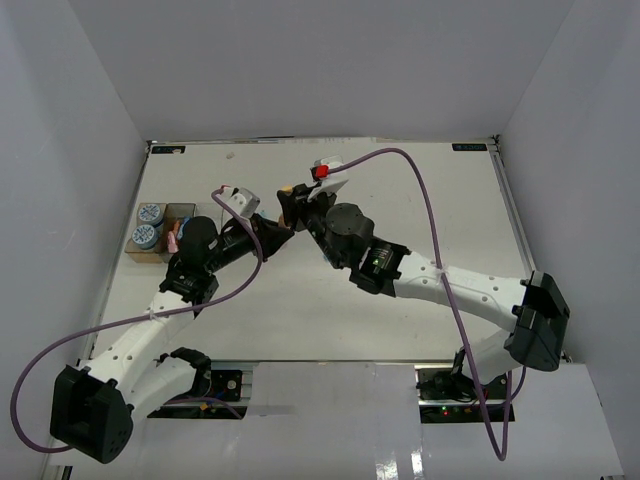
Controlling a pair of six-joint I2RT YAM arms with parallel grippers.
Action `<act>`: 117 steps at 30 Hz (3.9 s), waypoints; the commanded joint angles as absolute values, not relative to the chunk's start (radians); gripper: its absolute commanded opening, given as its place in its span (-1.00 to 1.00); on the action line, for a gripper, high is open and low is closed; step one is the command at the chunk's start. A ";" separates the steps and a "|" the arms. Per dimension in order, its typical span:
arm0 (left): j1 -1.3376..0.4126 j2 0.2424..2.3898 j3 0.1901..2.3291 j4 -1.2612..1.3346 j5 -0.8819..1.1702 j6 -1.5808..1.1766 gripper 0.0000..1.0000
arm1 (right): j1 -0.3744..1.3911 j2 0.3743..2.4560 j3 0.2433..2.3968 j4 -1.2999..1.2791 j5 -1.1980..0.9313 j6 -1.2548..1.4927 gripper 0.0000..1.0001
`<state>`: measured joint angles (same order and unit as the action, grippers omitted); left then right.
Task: Sort the stationery into containers
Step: Close the pen cap on the pen.
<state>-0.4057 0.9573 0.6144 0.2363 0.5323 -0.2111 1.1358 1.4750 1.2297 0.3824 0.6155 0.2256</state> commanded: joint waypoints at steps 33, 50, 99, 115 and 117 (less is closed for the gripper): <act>-0.407 0.940 0.606 0.297 0.480 -0.271 -0.78 | 1.149 1.508 1.198 0.489 0.629 0.232 -0.55; -0.407 0.907 0.587 0.477 0.460 -0.310 -0.78 | 1.177 1.503 1.126 0.477 0.606 0.247 -0.55; -0.407 1.014 0.842 0.727 0.350 -0.189 -1.00 | 1.177 1.566 0.977 0.077 0.368 0.393 -0.67; -0.407 1.051 0.899 0.764 0.330 -0.186 -1.00 | 1.177 1.583 0.966 0.043 0.302 0.397 -0.66; -0.407 1.052 0.908 0.768 0.324 -0.181 -1.00 | 1.177 1.586 0.963 0.038 0.292 0.402 -0.66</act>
